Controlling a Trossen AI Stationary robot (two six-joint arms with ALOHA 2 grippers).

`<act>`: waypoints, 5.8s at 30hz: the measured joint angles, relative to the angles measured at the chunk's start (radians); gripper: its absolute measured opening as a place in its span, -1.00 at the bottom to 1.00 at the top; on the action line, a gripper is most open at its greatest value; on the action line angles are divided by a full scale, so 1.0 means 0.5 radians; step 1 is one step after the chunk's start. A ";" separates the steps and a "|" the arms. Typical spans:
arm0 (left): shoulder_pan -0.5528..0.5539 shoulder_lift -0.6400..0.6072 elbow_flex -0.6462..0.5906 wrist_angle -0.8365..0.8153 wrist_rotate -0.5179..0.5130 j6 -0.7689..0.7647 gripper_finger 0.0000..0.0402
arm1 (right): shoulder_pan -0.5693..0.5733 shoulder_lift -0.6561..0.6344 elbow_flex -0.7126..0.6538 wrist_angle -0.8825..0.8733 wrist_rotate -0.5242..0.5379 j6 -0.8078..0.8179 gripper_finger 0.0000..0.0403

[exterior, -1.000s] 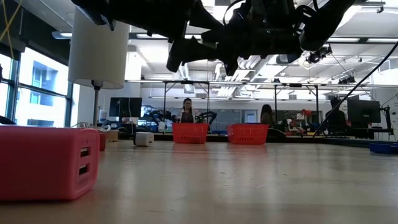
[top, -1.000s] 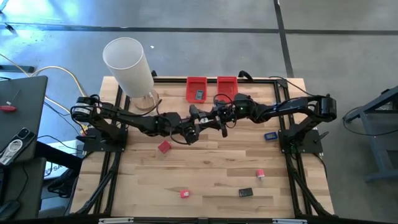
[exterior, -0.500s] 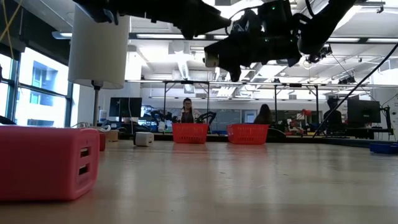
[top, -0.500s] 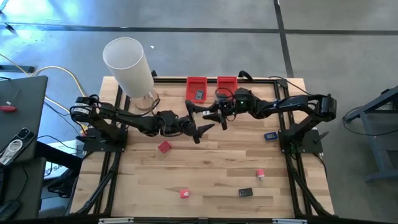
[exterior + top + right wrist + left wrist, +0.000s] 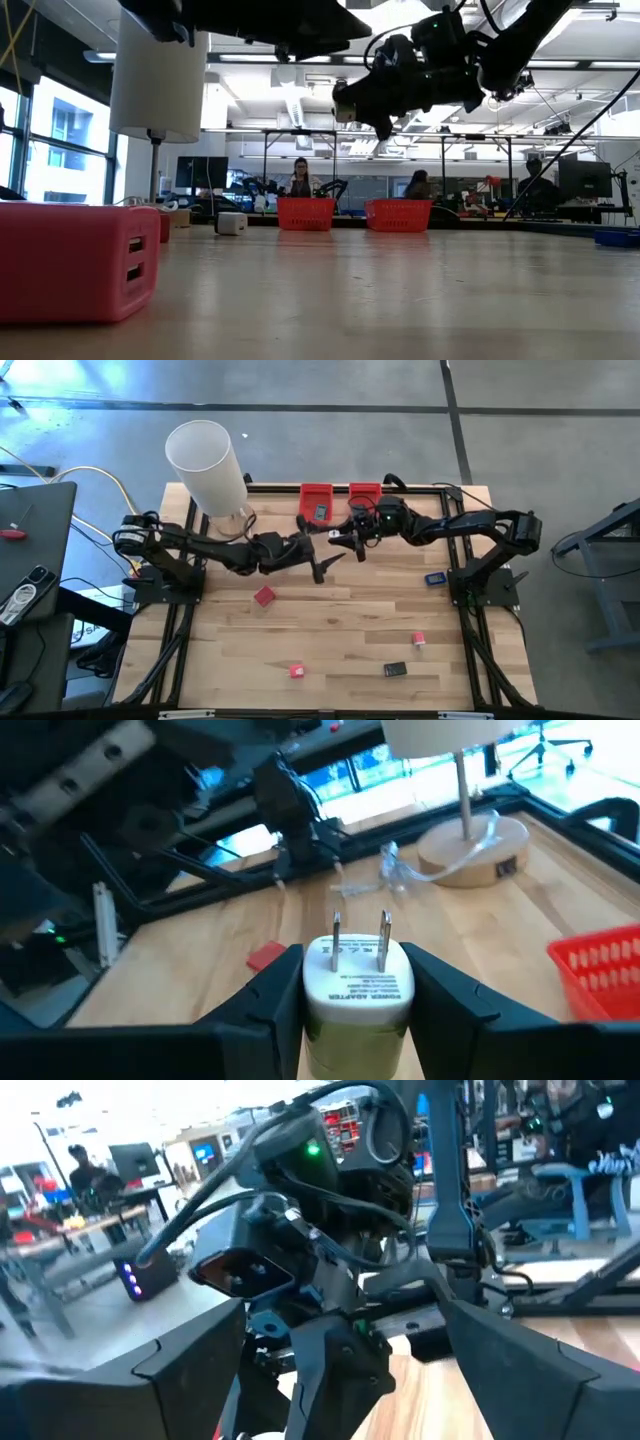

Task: Pick & Place Office items
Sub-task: Put the green charger adapter into the right red bin, then put the black timer into the left red bin

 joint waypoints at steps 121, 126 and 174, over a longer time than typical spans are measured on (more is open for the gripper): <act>-0.011 0.005 -0.005 -0.745 1.367 -0.927 0.68 | 0.913 -1.173 -0.122 -2.081 1.260 0.463 0.25; -0.189 0.005 -0.005 -0.744 1.168 -0.928 0.68 | 1.405 -1.173 -0.247 -1.859 1.591 0.625 0.25; -0.748 0.005 -0.005 -0.727 0.752 -1.015 0.68 | 3.378 0.461 -0.247 -0.549 2.567 1.635 0.25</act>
